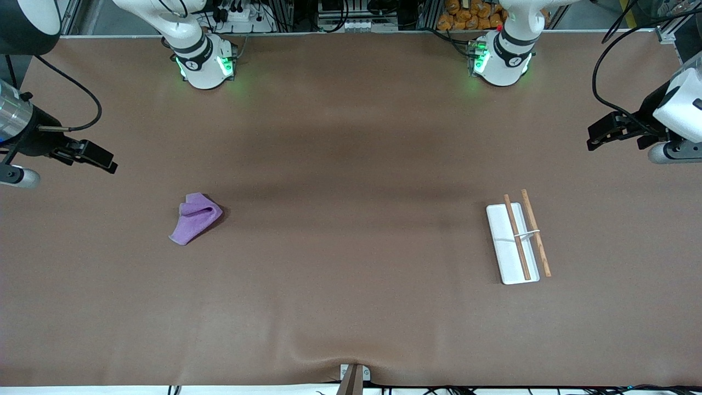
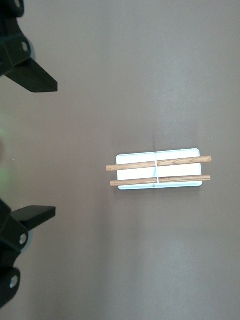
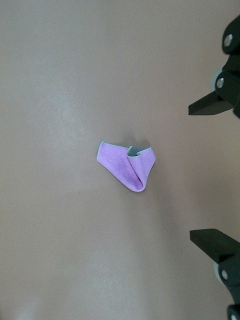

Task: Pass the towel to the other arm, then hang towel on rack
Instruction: 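Move the right gripper down toward the purple towel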

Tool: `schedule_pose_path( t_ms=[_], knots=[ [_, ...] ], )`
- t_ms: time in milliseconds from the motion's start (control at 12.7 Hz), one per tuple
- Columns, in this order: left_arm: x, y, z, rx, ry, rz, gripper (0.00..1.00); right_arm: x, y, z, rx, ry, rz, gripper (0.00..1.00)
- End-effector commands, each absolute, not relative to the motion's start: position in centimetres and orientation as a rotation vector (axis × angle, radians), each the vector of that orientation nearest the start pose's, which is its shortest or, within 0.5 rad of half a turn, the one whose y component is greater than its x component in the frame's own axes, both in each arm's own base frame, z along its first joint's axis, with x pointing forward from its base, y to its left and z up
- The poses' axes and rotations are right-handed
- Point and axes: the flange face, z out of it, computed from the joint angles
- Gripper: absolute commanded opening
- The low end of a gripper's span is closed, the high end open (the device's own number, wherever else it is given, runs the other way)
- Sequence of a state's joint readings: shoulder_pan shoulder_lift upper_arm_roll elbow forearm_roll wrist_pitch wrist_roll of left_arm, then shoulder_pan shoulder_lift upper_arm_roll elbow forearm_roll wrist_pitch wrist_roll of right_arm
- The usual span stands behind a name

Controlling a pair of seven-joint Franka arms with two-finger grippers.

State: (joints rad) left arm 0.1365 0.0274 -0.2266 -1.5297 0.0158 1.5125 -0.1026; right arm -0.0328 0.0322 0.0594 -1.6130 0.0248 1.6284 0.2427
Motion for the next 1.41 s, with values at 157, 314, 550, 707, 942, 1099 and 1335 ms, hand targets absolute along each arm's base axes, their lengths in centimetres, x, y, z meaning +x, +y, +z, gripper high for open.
schedule_pose_path(
  t_ms=[157, 314, 550, 707, 942, 1099, 1335],
  knots=[
    [55.4, -4.2, 63.2, -3.119, -0.016, 0.061, 1.0, 56.8, 1.4, 59.3, -3.105, 0.322, 0.013, 1.0],
    [55.5, -4.0, 63.3, -3.096, -0.016, 0.052, 1.0, 56.8, 1.5, 59.3, -3.105, 0.322, 0.011, 1.0],
    [55.4, -4.2, 63.2, -3.073, 0.006, 0.058, 1.0, 57.0, 1.3, 58.9, -3.105, 0.325, 0.025, 1.0],
    [55.2, -4.2, 62.9, -3.075, 0.006, 0.08, 1.0, 57.4, 1.3, 58.1, -3.106, 0.325, 0.047, 1.0],
    [55.2, -4.3, 62.6, -3.074, 0.009, 0.089, 1.0, 58.3, 1.2, 56.3, -3.107, 0.328, 0.082, 1.0],
    [55.2, -4.3, 62.5, -3.075, 0.009, 0.092, 1.0, 58.9, 1.2, 55.1, -3.106, 0.329, 0.095, 1.0],
    [55.4, -4.2, 62.6, -3.075, 0.004, 0.077, 1.0, 60.2, 0.4, 52.2, -3.1, 0.349, 0.135, 1.0]
  ],
)
